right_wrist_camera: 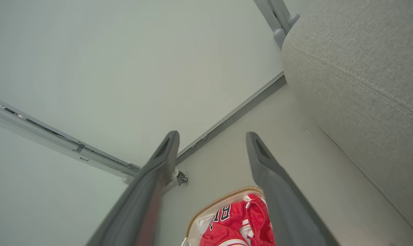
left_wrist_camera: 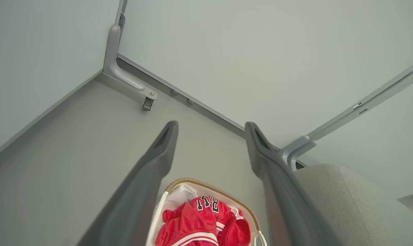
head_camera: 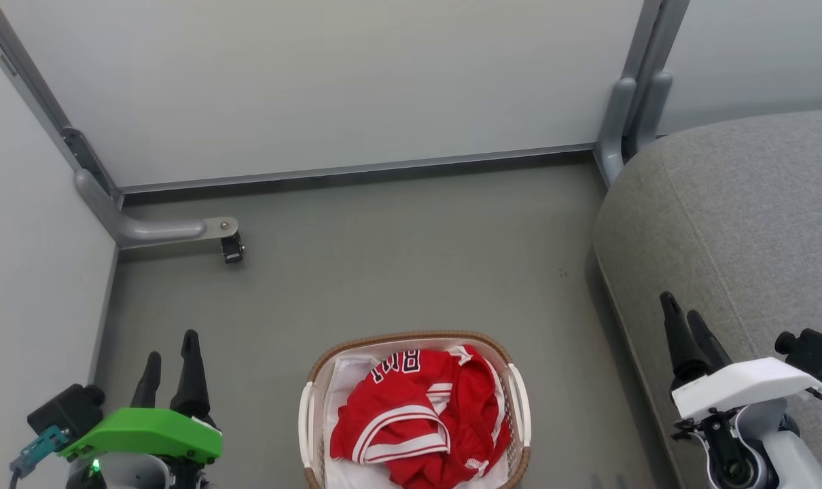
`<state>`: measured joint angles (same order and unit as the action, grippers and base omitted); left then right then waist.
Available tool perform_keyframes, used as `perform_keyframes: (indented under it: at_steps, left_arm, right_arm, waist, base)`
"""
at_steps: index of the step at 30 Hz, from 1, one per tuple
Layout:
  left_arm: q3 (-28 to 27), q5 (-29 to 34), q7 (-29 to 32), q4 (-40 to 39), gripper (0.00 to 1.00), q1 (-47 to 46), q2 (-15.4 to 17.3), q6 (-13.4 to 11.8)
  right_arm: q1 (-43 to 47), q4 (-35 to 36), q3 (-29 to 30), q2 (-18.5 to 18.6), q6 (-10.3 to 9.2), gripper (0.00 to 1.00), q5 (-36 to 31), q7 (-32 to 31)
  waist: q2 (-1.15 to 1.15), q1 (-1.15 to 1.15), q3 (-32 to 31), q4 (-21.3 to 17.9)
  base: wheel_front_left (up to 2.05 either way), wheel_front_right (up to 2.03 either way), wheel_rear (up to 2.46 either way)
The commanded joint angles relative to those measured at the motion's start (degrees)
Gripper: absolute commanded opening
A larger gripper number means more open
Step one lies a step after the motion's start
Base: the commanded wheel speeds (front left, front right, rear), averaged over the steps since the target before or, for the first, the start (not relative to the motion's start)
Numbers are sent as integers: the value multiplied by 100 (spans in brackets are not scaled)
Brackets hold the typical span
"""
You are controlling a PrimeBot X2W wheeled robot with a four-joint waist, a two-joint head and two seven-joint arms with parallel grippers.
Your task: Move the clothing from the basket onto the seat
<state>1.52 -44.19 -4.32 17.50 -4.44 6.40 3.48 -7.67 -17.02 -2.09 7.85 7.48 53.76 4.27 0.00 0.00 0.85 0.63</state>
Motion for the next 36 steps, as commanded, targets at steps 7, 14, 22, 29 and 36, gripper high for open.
perform_keyframes:
  at_steps: [7, 14, 22, 29, 36]
  left_arm:
    - [276, 706, -178, 42, 100, -233, 224, -139]
    - [456, 1171, -299, 100, 100, -241, 338, -334]
    - [641, 1625, -417, 134, 100, -210, 411, -453]
    - [739, 1991, -521, 160, 100, -216, 471, -538]
    - [728, 2307, -613, 163, 100, -120, 451, -583]
  right_arm:
    - [-217, -76, -181, 185, 2, 100, -667, 180]
    - [-232, -160, -122, 158, 2, 100, -1209, 301]
    - [-249, -251, -119, 135, 2, 100, -1746, 425]
    - [-265, -426, -106, 121, 2, 100, -2218, 520]
    - [-268, -522, -74, 109, 2, 100, -2589, 620]
  waist:
    - [0, 0, 7, 29]
    - [0, 0, 0, 41]
    - [0, 0, 8, 68]
    - [0, 0, -3, 98]
    - [0, 0, -8, 120]
  base:
    - [0, 0, 0]
    - [0, 0, 0]
    - [0, 0, 0]
    - [0, 0, 0]
    - [0, 0, 0]
